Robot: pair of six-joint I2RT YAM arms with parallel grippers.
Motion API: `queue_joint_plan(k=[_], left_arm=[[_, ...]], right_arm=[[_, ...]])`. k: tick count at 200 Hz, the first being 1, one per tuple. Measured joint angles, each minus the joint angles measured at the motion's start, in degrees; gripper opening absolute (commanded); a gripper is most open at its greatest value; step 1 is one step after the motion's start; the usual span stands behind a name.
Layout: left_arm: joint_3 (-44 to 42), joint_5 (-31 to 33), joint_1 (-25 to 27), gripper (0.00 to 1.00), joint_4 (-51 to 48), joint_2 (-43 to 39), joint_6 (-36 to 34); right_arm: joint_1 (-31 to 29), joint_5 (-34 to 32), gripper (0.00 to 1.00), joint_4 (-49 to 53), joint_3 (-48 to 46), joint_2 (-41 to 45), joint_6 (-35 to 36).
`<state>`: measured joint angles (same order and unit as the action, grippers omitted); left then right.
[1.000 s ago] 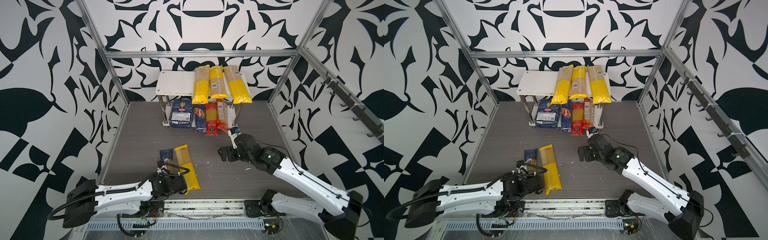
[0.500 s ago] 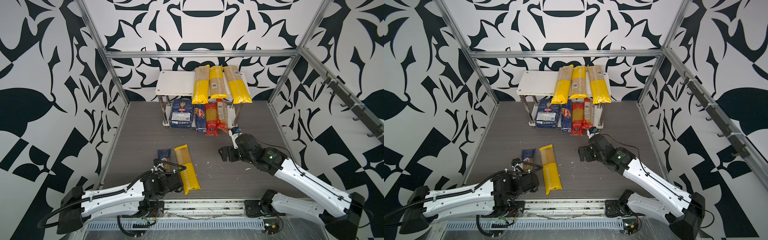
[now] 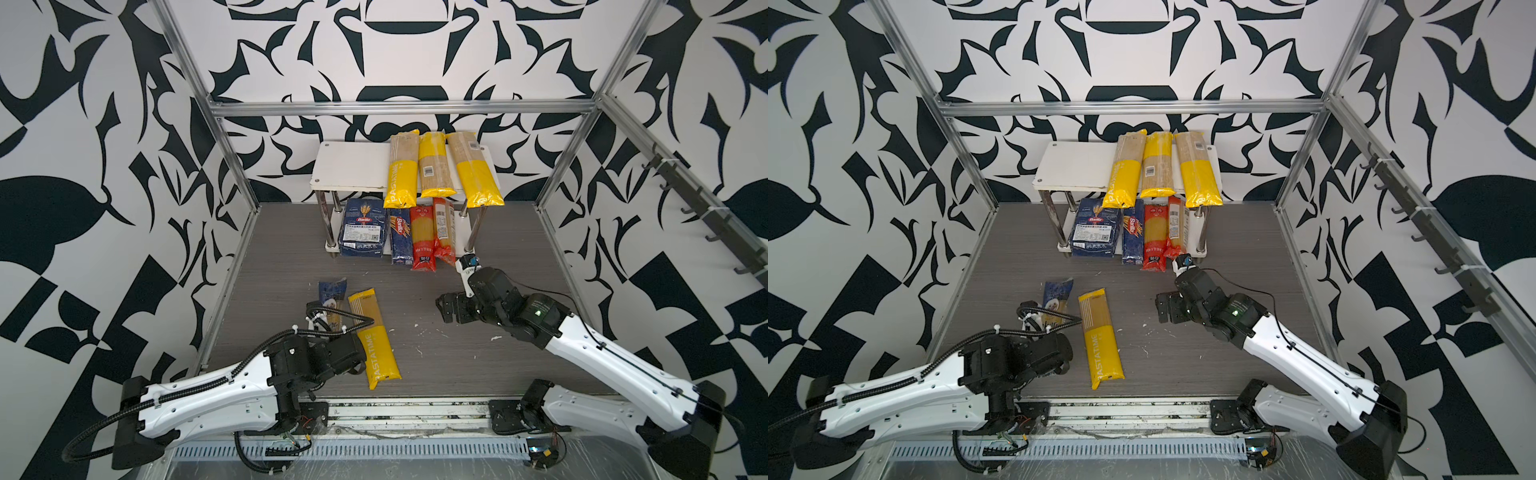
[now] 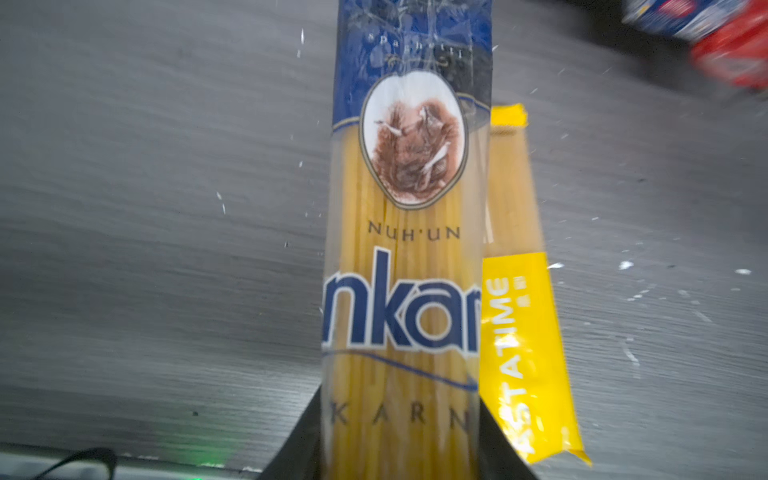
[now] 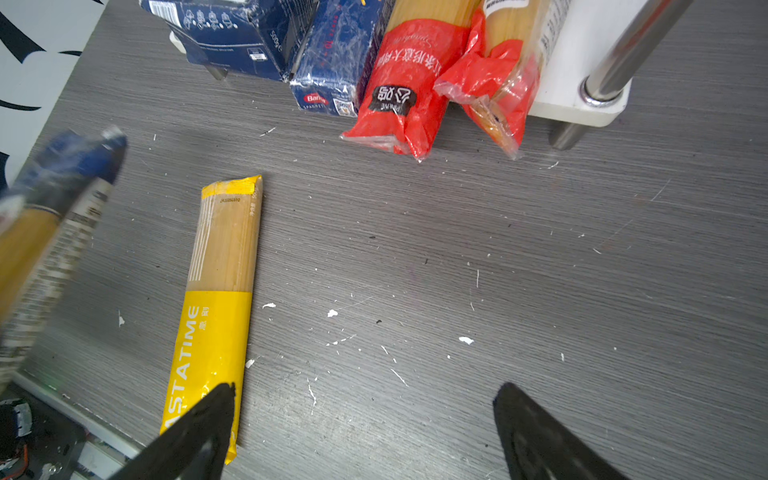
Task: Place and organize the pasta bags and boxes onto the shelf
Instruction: 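Lift the ankara bag upright with the left gripper off the table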
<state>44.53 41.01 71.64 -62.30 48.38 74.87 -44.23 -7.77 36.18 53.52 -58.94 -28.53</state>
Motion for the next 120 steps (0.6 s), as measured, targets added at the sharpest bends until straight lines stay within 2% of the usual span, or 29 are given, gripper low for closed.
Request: queue_joint_plan(k=[49, 120], left_arm=[[12.6, 3.6, 0.0, 0.00, -6.1, 2.7, -6.1], [28.3, 8.2, 0.0, 0.00, -8.3, 7.3, -18.5]], right_arm=[[0.0, 0.0, 1.00, 0.0, 0.0, 0.2, 0.0], [0.0, 0.0, 1.00, 0.0, 0.0, 0.5, 0.2]])
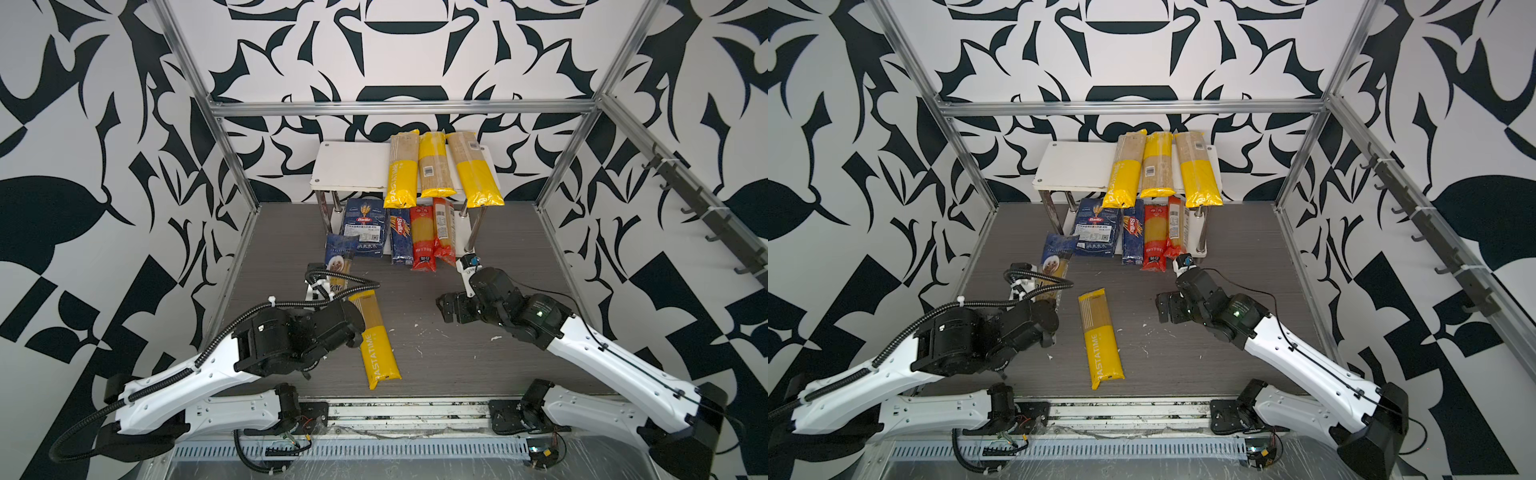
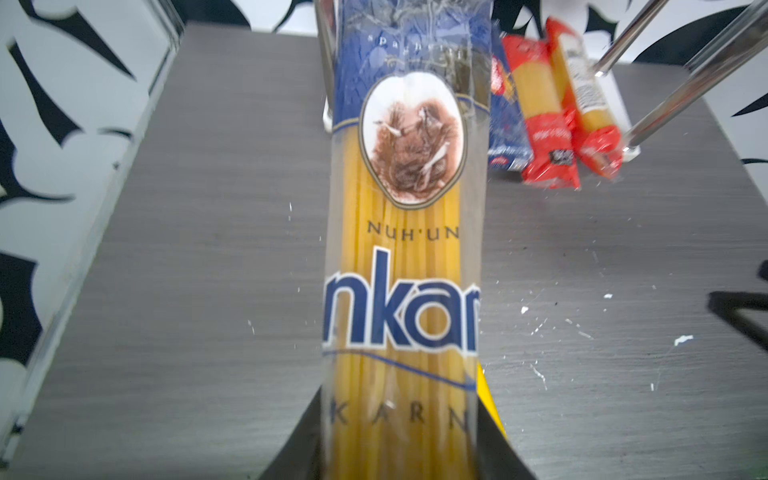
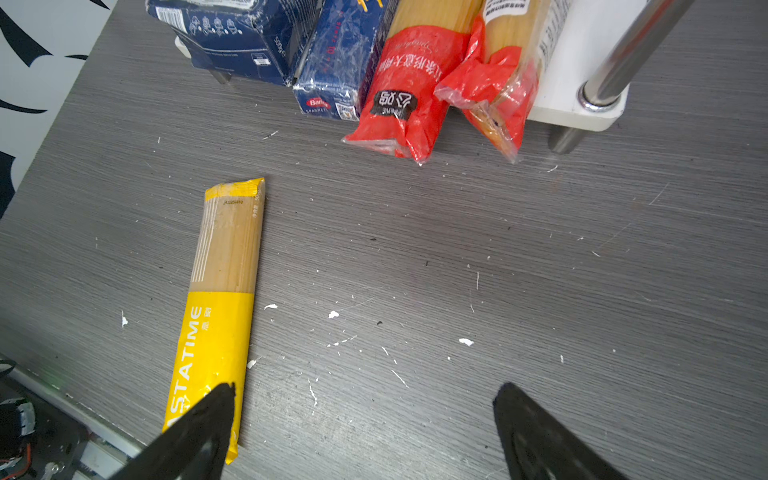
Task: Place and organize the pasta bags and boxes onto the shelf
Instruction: 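Lift the ankara bag upright with the left gripper off the table, then carry the ankara bag with the left gripper up to the top shelf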
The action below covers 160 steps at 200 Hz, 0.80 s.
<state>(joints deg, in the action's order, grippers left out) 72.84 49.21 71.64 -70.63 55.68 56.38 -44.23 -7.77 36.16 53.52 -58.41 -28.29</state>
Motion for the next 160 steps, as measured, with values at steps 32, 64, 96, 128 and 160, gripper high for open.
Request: queue_joint_plan(k=[32, 64, 96, 128, 160], left_arm=[[7.6, 1.7, -0.7, 0.00, 0.6, 4.5, -6.8], [13.3, 0.9, -3.5, 0.00, 3.3, 8.5, -15.0], [20.0, -1.1, -8.2, 0.00, 5.9, 12.0, -23.1], [29.9, -3.7, -13.2, 0.00, 8.5, 17.4, -31.5], [38.0, -9.3, -21.5, 0.00, 12.3, 24.1, -38.0]], right_arm=[[0.0, 0.0, 1.00, 0.0, 0.0, 0.4, 0.2], [0.0, -0.2, 1.00, 0.0, 0.0, 2.3, 0.7], [0.0, -0.7, 1.00, 0.1, 0.0, 3.0, 1.6], [0.0, -1.3, 1.00, 0.4, 0.5, 3.0, 2.2], [0.0, -1.5, 1.00, 0.4, 1.3, 3.0, 2.8]])
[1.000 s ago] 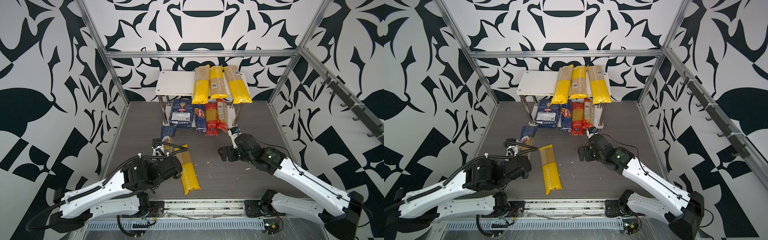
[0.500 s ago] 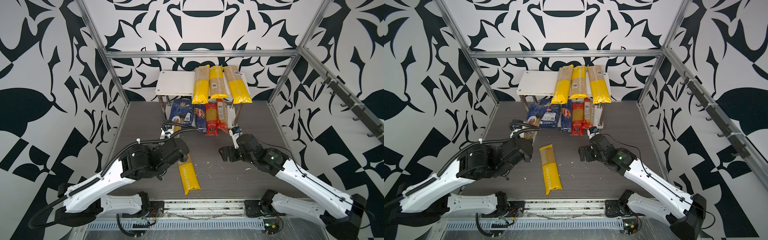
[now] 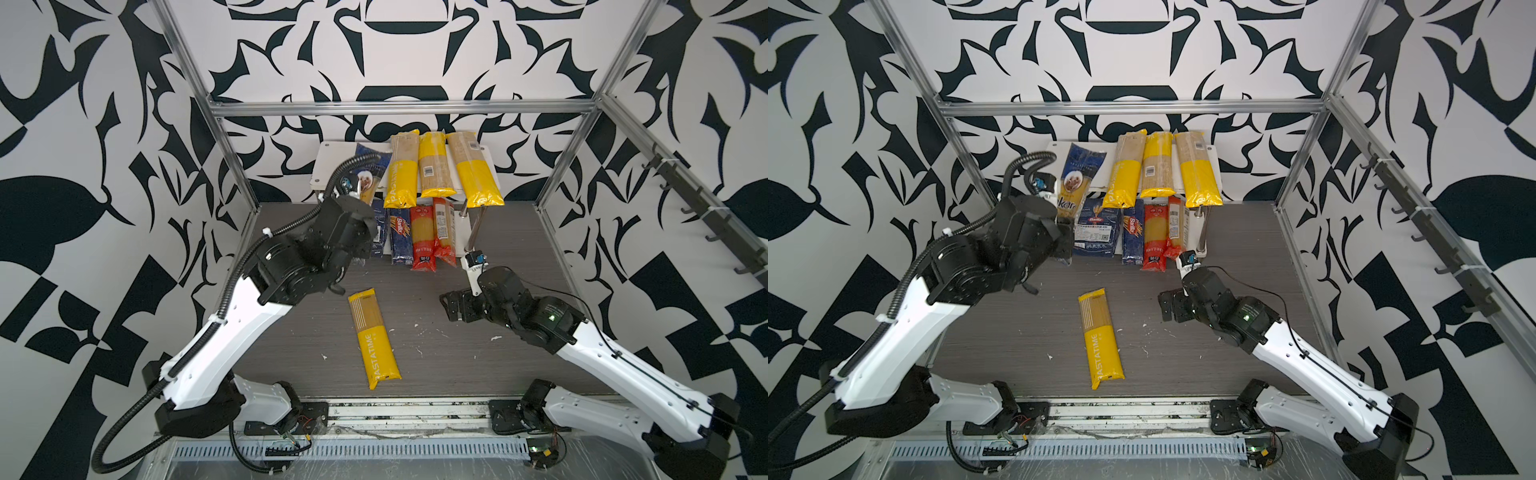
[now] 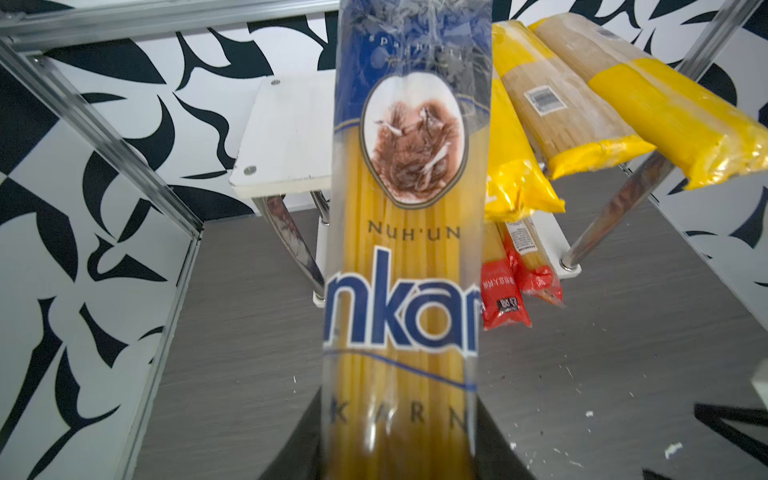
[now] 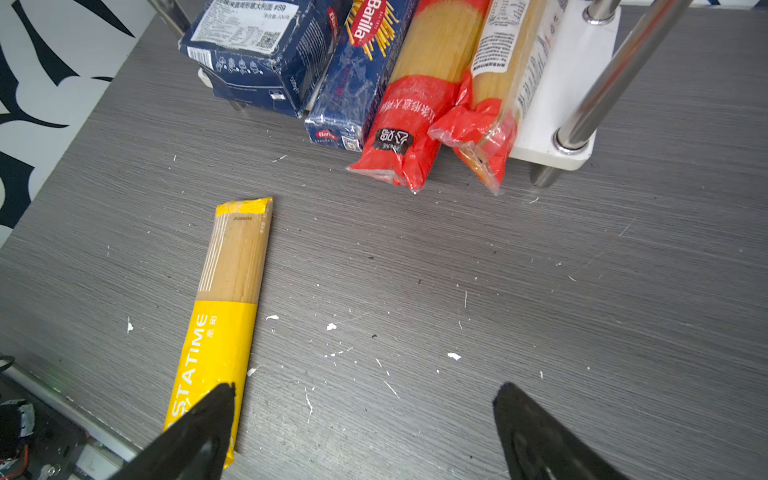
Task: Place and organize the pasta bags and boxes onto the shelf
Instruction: 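Carry the ankara bag with the left gripper up to the top shelf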
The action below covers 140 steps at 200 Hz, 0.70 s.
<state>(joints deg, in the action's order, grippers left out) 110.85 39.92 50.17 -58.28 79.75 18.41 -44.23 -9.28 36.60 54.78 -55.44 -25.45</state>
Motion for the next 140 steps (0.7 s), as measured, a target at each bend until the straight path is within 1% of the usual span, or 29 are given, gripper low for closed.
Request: queue_joint_plan(k=[18, 35, 54, 72, 100, 114, 140], left_arm=[[3.7, -4.4, -5.2, 0.00, 1.4, 4.4, -2.0], [8.2, -6.7, -8.4, 0.00, 2.0, 9.5, -4.5], [15.2, -8.0, -10.5, 0.00, 2.7, 16.3, -7.3], [23.0, -10.8, -12.3, 0.00, 3.4, 23.2, -9.2], [32.3, -15.1, -14.9, 0.00, 3.8, 31.3, -10.1], [34.1, -17.0, -16.8, 0.00, 4.4, 33.4, -10.0], [33.3, -20.1, -20.7, 0.00, 5.2, 34.4, -8.7]], right_arm=[[0.0, -0.4, 1.00, 0.0, 0.2, 0.0, 0.1], [0.0, -1.5, 1.00, 0.1, 0.4, -0.2, 0.1], [0.0, -2.5, 1.00, 0.2, 0.5, -0.1, 0.2], [0.0, -3.5, 1.00, 1.0, 0.7, -0.1, 0.2], [0.2, -5.3, 1.00, 3.1, 1.7, 0.0, 0.2], [0.3, -6.3, 1.00, 4.2, 2.1, 0.5, 0.2], [0.3, -8.0, 1.00, 6.0, 3.2, 1.8, 0.2]])
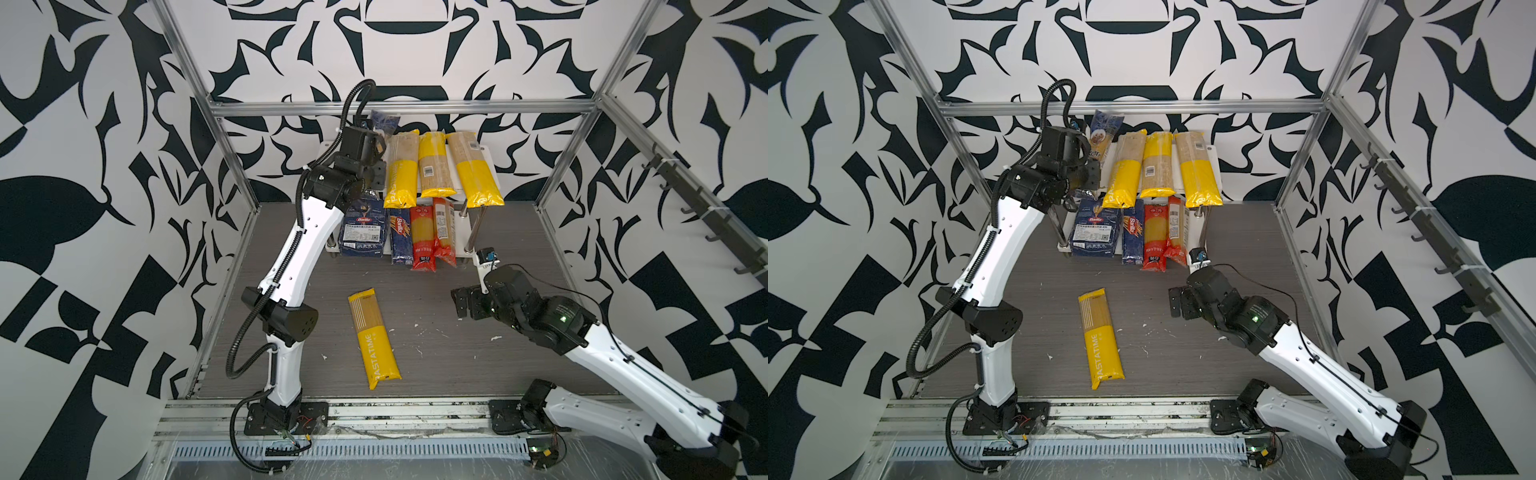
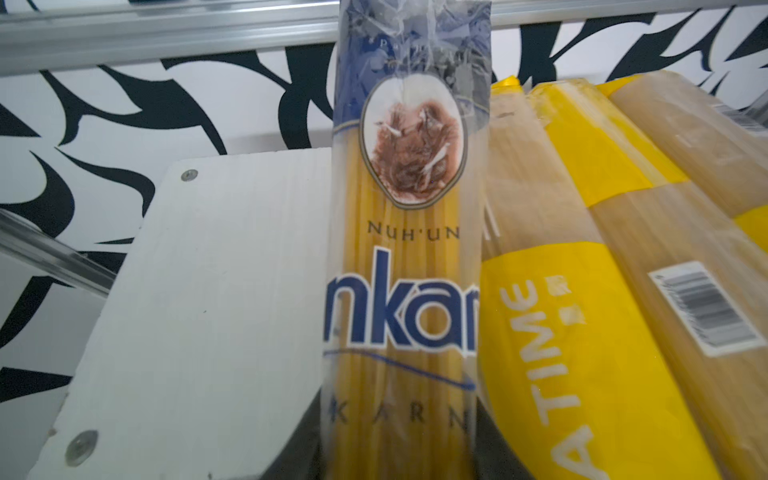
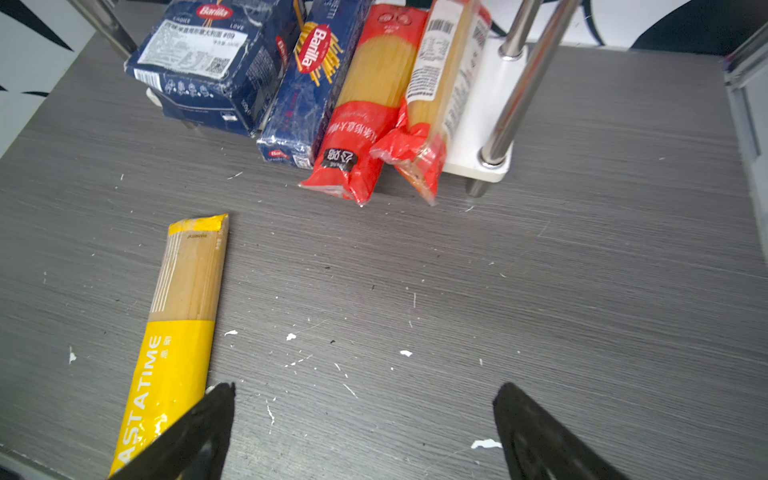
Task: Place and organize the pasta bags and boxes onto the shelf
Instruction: 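Carry the ankara bag with the left gripper up to the top shelf, then set the ankara bag on the top shelf beside the yellow bags, release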
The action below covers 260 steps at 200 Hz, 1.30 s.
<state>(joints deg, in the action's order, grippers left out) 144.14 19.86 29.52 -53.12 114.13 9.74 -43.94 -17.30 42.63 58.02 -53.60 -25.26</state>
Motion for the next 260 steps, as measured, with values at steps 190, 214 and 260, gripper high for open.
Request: queue_joint_plan(k=[190, 214, 260], left_arm=[[-2.4, -9.9, -2.8, 0.92, 9.7, -0.4, 8.6], [-5.1, -10.6, -2.3, 0.95, 12.0, -2.7, 9.1], [-15.1, -9.7, 0.3, 0.98, 14.6, -11.2, 9.1]], right_arm=[[0.6, -1.6, 1.00, 0.9, 2.7, -2.0, 1.0], [0.7, -1.9, 1.00, 0.9, 2.5, -1.0, 1.1], [0.7, -1.8, 1.00, 0.9, 1.9, -1.1, 1.0]])
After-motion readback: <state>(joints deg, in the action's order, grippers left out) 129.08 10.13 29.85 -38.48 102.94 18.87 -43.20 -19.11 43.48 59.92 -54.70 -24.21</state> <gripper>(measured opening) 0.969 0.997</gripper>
